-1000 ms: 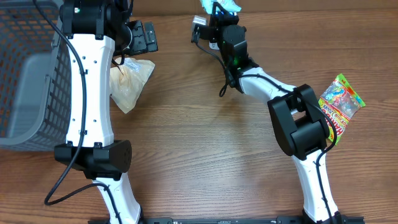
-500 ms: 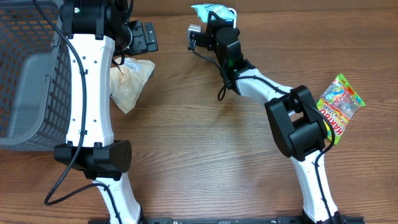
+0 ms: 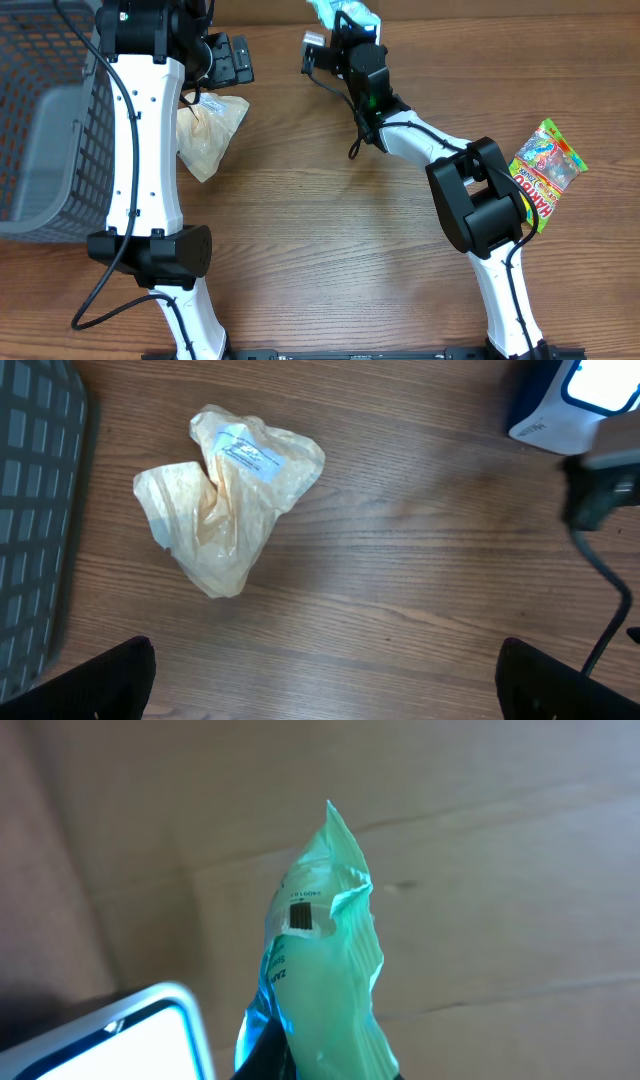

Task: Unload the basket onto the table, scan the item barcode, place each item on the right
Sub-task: 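Hold the mint-green packet's barcode up at the scanner with the right gripper, then carry the mint-green packet right and drop it beside the Haribo bag, then raise the right gripper and move it back toward table center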

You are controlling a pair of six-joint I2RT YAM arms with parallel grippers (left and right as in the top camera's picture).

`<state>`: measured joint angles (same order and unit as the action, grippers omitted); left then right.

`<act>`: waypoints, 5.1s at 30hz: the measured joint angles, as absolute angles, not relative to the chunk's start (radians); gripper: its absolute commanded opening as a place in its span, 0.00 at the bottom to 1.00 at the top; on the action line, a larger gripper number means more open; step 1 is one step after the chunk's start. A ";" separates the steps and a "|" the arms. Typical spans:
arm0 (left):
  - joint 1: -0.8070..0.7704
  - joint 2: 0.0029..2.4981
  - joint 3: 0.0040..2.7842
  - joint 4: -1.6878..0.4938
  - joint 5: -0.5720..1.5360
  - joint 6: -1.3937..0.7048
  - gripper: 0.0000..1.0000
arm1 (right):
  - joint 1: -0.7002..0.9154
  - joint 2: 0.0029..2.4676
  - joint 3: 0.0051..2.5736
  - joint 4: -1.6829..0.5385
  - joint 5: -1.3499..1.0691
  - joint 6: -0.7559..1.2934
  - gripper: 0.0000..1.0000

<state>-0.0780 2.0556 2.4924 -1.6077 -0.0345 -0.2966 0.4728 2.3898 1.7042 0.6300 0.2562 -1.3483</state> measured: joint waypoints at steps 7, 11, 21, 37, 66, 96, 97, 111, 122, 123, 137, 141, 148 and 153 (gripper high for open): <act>-0.078 2.056 2.492 -1.608 -0.034 -0.297 1.00 | 0.472 2.390 1.707 0.751 0.274 -1.258 0.04; -0.078 2.056 2.492 -1.608 -0.035 -0.296 1.00 | 0.473 2.390 1.707 0.737 0.279 -1.241 0.04; -0.078 2.056 2.492 -1.608 -0.034 -0.296 1.00 | 0.479 2.393 1.708 0.552 0.273 -1.170 0.04; -0.078 2.056 2.492 -1.608 -0.034 -0.296 1.00 | 0.557 2.394 1.708 0.557 0.128 -1.118 0.04; -0.078 2.056 2.492 -1.608 -0.035 -0.296 1.00 | 0.410 2.394 1.708 0.525 0.366 -1.111 0.04; -0.078 2.056 2.492 -1.608 -0.034 -0.297 1.00 | 0.424 1.814 1.718 -0.317 0.538 -0.287 0.04; -0.078 2.056 2.492 -1.608 -0.035 -0.296 1.00 | 0.404 1.760 1.718 -0.398 0.530 -0.234 0.04; -0.078 2.056 2.492 -1.608 -0.034 -0.297 1.00 | -0.099 1.563 1.670 -1.127 0.308 0.315 0.04; -0.078 2.056 2.492 -1.608 -0.034 -0.297 1.00 | -0.307 1.585 1.361 -0.985 0.178 0.400 0.47; -0.078 2.056 2.492 -1.608 -0.034 -0.297 1.00 | -0.313 1.585 1.346 -0.976 0.162 0.408 0.64; -0.078 2.056 2.492 -1.608 -0.035 -0.297 1.00 | -0.284 1.585 1.411 -0.866 -0.263 0.328 0.80; -0.078 2.056 2.492 -1.608 -0.034 -0.297 1.00 | -0.181 1.585 1.429 -0.791 -0.352 0.312 0.80; -0.078 2.056 2.492 -1.608 -0.034 -0.296 1.00 | 0.063 1.585 1.429 -0.690 -0.373 0.352 0.82; -0.078 2.056 2.492 -1.608 -0.034 -0.297 1.00 | 0.158 1.613 1.431 -0.601 -0.366 0.413 0.82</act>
<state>-0.0780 2.0556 2.4916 -1.6077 -0.0341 -0.2966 0.1581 1.6131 1.4307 -0.6014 -0.3664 0.4129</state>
